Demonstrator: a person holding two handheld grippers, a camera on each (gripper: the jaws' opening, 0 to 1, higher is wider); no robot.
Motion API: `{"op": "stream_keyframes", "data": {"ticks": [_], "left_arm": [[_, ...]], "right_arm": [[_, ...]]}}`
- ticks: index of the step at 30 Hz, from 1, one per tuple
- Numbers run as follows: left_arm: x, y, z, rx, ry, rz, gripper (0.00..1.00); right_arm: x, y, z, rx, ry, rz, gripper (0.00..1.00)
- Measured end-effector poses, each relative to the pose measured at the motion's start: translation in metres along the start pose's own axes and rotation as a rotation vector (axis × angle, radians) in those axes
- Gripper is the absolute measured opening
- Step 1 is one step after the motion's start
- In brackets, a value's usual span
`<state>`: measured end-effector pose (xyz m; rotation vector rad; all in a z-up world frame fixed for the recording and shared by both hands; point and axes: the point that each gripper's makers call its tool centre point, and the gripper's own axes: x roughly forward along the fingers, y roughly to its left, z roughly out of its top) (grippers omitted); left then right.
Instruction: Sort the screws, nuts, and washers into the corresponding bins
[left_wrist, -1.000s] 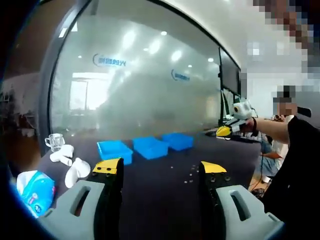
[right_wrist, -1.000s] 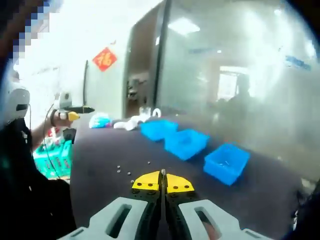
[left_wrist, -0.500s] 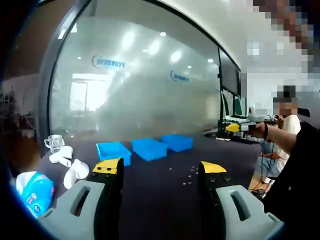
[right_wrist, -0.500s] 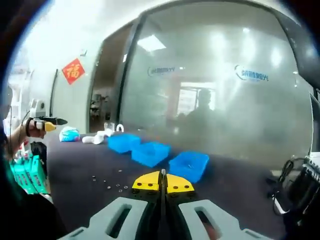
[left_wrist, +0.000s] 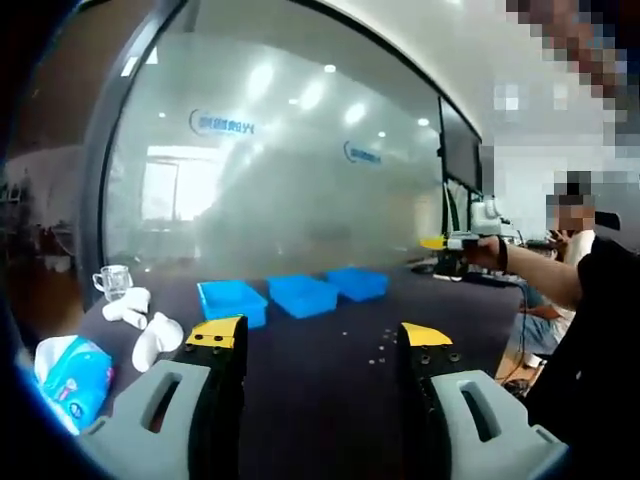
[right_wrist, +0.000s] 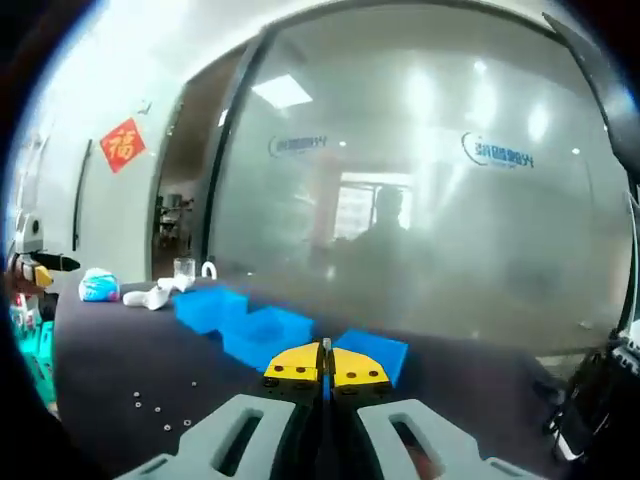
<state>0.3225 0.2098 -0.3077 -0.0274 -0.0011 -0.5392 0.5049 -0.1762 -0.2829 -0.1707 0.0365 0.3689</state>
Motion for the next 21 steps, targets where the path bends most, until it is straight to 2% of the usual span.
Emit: {"op": "stream_keyframes", "data": {"ticks": [2,10,14,17,21], "left_arm": [[-0.002,0.002,-0.001,-0.003,-0.001,0.004,0.59],[-0.014,0.010,-0.004,-0.014,-0.001,0.028,0.59],[-0.017,0.012,-0.004,-0.013,0.001,0.035,0.59],[-0.020,0.012,-0.003,-0.014,0.001,0.040,0.59],[-0.023,0.012,-0.004,-0.014,0.006,0.046,0.59]], "right_arm": [[0.018,-0.004,0.002,-0.001,0.003,-0.004,0.00],[0.082,-0.020,-0.009,0.003,0.084,-0.030,0.00],[0.103,-0.028,-0.017,-0.017,0.142,-0.072,0.00],[0.122,-0.033,-0.022,-0.027,0.164,-0.075,0.00],[0.133,-0.036,-0.028,-0.033,0.185,-0.093,0.00]]}}
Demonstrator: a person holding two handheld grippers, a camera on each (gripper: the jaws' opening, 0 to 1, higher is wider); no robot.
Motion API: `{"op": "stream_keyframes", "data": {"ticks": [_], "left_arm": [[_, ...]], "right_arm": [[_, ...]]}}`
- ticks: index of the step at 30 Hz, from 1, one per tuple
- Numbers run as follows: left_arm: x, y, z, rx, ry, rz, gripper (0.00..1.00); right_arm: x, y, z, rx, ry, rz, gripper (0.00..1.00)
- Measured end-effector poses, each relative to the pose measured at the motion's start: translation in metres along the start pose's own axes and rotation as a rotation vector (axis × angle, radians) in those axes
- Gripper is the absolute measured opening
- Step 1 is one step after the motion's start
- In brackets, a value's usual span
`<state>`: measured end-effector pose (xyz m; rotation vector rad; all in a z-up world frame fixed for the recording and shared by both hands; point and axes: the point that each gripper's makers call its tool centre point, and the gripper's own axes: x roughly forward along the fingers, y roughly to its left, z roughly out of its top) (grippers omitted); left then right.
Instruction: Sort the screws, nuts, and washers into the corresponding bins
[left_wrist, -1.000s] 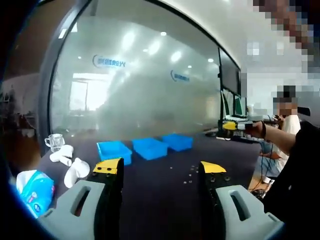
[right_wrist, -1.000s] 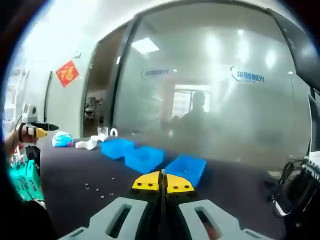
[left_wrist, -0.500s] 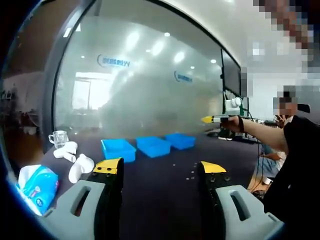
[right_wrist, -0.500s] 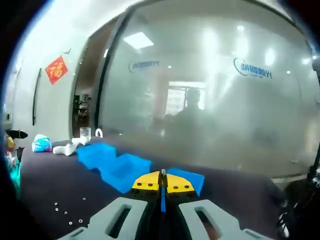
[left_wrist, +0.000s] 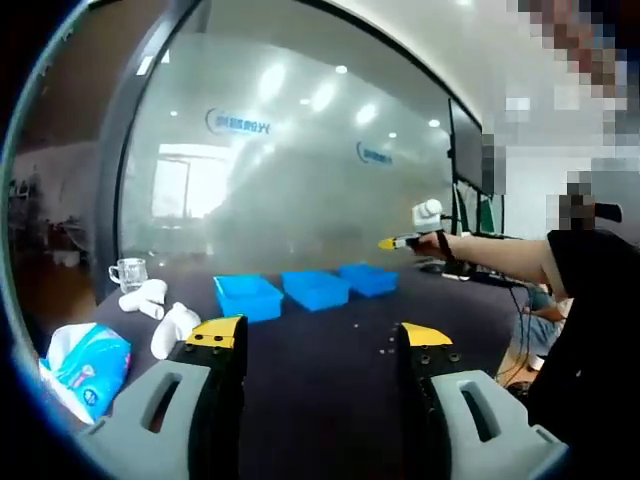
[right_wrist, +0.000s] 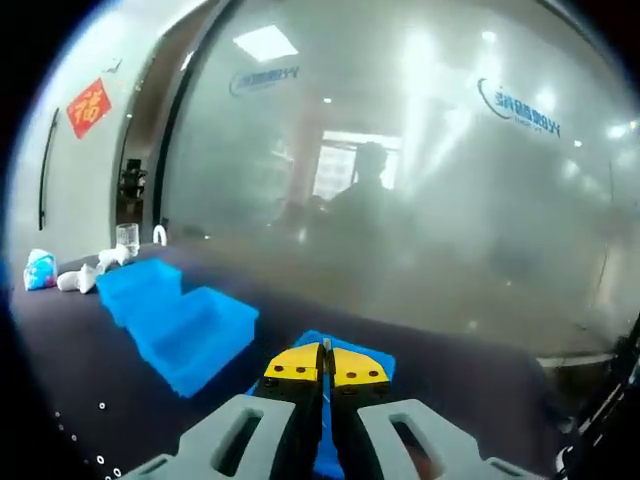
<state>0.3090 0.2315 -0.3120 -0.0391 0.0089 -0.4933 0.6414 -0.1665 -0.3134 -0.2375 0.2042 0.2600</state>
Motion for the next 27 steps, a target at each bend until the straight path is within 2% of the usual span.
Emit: {"op": "stream_keyframes", "data": {"ticks": [7,15,18,21,27], "left_arm": [[-0.004,-0.002,0.002,0.007,0.005,0.010,0.59],[-0.003,-0.004,0.003,0.010,0.007,0.013,0.59],[-0.002,-0.006,0.005,0.014,0.004,0.010,0.59],[-0.001,-0.006,0.006,0.020,0.005,0.012,0.59],[-0.001,-0.009,0.008,0.028,0.005,0.005,0.59]], "right_arm": [[0.013,-0.005,-0.009,0.007,0.031,-0.012,0.00],[0.020,-0.010,-0.005,0.019,0.011,-0.003,0.00],[0.020,-0.011,0.000,0.006,-0.005,0.002,0.07],[0.016,-0.006,0.004,-0.009,-0.023,0.011,0.26],[-0.001,0.002,0.012,-0.014,-0.063,0.021,0.34]]}}
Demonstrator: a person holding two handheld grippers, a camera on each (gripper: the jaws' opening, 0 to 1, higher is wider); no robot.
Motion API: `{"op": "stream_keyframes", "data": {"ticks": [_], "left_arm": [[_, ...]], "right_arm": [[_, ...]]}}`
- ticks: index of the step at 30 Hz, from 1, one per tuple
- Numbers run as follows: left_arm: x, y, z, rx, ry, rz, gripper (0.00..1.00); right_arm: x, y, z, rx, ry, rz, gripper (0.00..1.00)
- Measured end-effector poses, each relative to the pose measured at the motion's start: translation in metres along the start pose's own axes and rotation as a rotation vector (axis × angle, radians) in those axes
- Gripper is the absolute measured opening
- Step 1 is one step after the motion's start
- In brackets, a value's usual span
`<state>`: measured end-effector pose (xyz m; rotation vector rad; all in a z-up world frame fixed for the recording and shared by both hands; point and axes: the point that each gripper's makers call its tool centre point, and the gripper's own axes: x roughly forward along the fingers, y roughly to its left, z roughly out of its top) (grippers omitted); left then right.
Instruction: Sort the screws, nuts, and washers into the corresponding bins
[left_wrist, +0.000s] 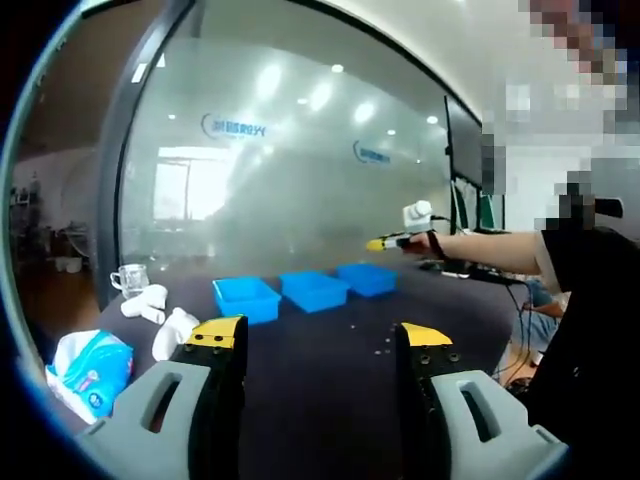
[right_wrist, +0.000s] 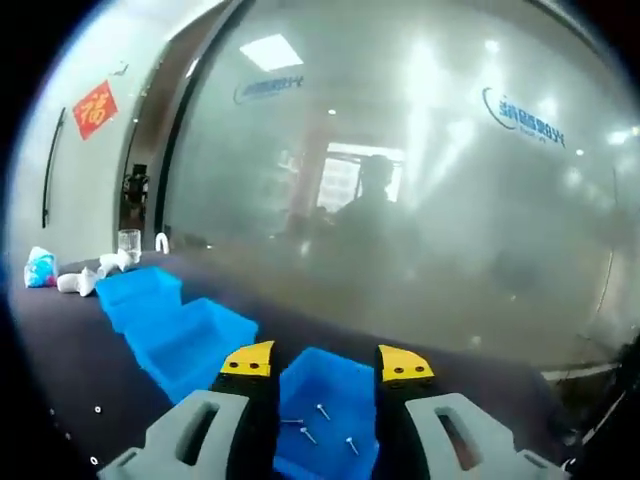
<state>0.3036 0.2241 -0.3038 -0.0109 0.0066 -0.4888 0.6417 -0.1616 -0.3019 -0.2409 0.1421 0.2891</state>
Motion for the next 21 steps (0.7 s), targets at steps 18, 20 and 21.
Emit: {"op": "stream_keyframes", "data": {"ticks": [18,20,21], "left_arm": [[0.005,0.003,-0.004,0.008,0.003,-0.015,0.59],[0.006,0.003,-0.003,0.009,-0.001,-0.016,0.59],[0.006,0.003,-0.003,0.009,-0.002,-0.019,0.59]], "right_arm": [[-0.142,0.071,0.009,0.134,-0.152,0.180,0.35],[-0.159,0.075,0.009,0.129,-0.163,0.188,0.35],[-0.166,0.076,0.009,0.127,-0.169,0.193,0.35]]}}
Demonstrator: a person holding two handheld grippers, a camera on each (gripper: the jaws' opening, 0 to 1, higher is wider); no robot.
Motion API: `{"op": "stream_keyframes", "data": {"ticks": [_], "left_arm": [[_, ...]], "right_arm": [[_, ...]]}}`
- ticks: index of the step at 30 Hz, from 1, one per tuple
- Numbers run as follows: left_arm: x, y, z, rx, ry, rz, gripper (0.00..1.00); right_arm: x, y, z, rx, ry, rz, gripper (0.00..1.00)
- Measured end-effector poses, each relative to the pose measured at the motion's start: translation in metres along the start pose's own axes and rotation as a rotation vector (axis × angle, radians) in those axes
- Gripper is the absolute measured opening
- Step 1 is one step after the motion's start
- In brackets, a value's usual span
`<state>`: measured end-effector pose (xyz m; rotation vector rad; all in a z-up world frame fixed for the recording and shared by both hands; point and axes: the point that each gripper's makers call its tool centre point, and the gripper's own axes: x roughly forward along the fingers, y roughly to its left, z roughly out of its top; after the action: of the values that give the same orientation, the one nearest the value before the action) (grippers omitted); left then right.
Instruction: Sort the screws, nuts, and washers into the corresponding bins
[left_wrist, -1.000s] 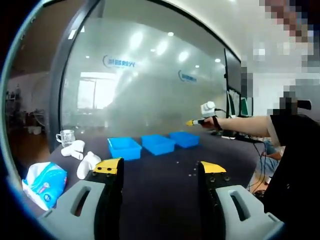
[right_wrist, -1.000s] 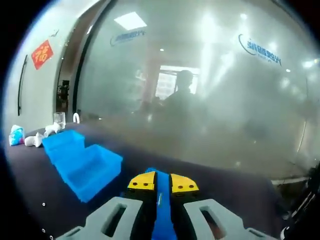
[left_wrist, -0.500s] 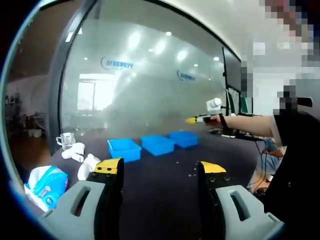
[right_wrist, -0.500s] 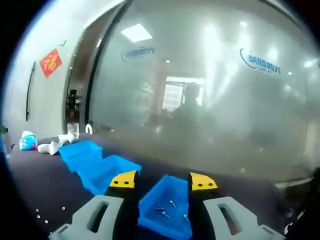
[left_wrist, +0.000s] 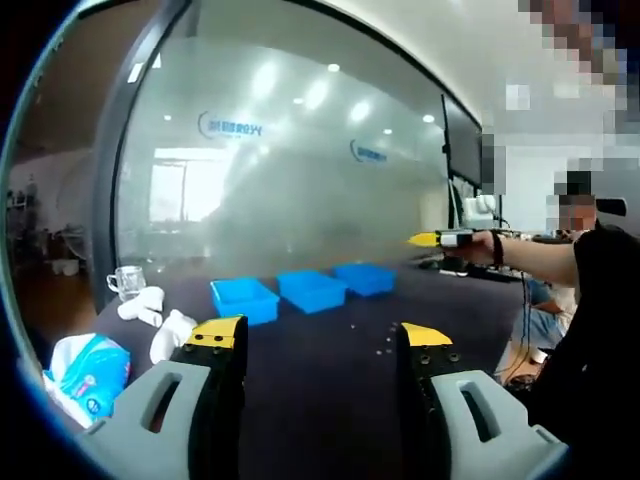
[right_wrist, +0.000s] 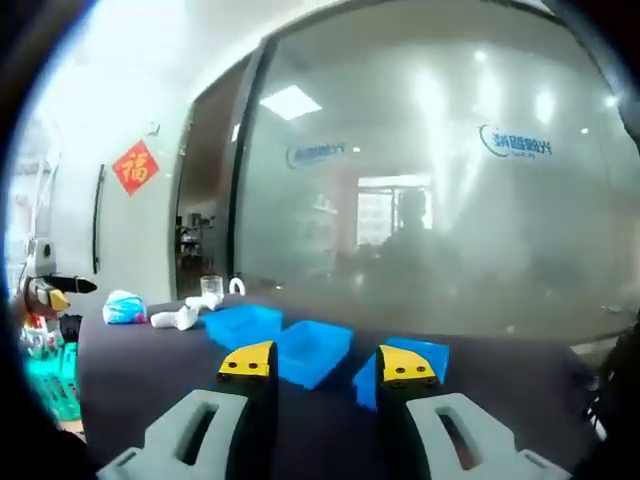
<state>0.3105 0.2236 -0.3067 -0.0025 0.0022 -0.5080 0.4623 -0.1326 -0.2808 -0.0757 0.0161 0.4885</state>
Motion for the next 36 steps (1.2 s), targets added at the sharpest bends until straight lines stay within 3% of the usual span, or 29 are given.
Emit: {"op": "stream_keyframes", "data": {"ticks": [11,20,26,36], "left_arm": [[0.004,-0.014,-0.002,0.012,0.006,-0.047,0.59],[0.000,-0.022,-0.001,0.019,0.003,-0.061,0.60],[0.000,-0.028,-0.003,0.020,0.006,-0.070,0.60],[0.004,-0.037,-0.002,0.041,0.024,-0.096,0.60]], "right_arm": [[-0.078,0.034,0.000,0.027,-0.070,0.072,0.34],[-0.123,0.042,-0.021,0.024,-0.047,0.078,0.35],[-0.135,0.047,-0.028,0.030,-0.035,0.088,0.35],[-0.140,0.075,-0.044,0.000,0.054,0.233,0.36]]}}
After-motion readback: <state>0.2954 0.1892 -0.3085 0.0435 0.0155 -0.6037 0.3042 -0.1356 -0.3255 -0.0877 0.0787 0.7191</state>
